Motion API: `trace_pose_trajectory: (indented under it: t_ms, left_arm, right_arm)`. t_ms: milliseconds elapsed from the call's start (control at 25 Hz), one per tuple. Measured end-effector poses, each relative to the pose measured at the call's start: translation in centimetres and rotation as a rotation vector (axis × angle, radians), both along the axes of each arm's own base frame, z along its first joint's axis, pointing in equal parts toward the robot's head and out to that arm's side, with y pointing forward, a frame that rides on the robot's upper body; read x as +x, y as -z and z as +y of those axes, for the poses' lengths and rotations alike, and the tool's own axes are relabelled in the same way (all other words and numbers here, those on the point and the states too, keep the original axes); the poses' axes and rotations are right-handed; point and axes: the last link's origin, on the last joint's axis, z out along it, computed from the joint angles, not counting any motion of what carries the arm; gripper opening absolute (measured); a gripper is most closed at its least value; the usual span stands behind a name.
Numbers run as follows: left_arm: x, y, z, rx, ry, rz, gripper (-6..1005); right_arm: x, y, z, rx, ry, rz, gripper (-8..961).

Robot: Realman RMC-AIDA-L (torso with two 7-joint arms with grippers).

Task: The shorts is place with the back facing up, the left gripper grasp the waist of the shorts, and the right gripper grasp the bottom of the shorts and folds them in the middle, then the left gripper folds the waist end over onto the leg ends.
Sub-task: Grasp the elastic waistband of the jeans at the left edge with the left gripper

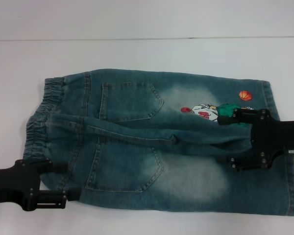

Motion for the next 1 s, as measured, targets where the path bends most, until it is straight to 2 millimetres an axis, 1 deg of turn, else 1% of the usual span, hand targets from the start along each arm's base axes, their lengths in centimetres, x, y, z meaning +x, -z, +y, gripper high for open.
trace_pose_trajectory:
  t_ms: [360,520,840,1000]
  left_arm:
    - [-0.1,-0.1,0.1,0.01,-0.007,0.002,881]
    - [-0.3,-0.3,0.3,0.018,-0.045,0.001,880]
    - [-1.1,-3.7,1.7,0.072,-0.209,0.022,876]
    - [-2.8,-4.4,2.5,0.105,-0.294,0.124,875]
  right_arm:
    - [-0.1,0.0,0.1,0.001,-0.002,0.001,876]
    - [-0.1,0.0,0.1,0.001,-0.003,0.001,876]
    - [-0.2,-0.1,0.1,0.003,-0.003,0.002,877]
    - [-0.2,-0.1,0.1,0.005,-0.007,0.002,878]
